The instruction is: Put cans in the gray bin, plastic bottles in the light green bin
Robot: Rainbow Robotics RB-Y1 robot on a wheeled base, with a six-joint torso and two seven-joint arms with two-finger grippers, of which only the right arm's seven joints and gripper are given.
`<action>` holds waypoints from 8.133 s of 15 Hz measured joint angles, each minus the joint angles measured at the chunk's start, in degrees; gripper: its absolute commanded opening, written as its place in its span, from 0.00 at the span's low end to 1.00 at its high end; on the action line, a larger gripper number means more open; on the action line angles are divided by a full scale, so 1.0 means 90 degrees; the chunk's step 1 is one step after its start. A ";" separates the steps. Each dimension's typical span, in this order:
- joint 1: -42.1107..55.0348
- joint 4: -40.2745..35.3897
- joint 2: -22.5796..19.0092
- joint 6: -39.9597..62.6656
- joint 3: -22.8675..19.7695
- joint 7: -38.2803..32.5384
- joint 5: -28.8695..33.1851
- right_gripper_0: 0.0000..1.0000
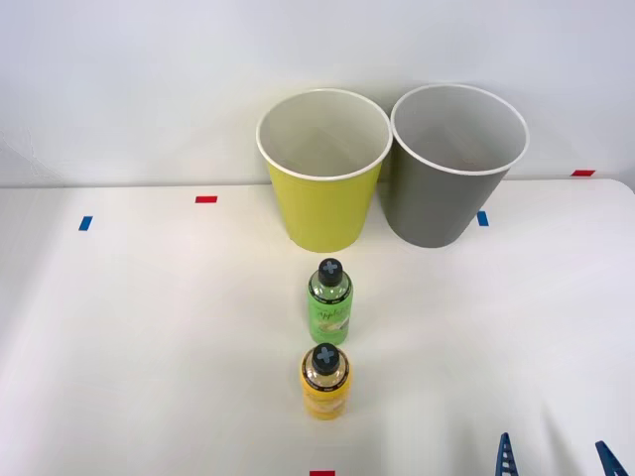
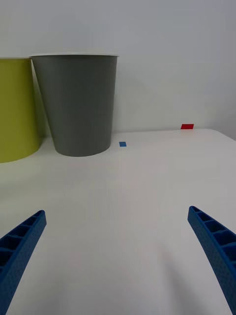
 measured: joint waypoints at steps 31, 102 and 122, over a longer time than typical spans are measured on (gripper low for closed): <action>0.0000 0.0000 0.0000 0.0000 0.0000 0.0000 0.0000 1.00; -0.4174 -0.0391 -0.5531 -0.0290 0.5038 0.2819 -0.2526 1.00; -0.7207 -0.0108 -0.4821 0.0469 0.7664 0.5990 -0.7070 1.00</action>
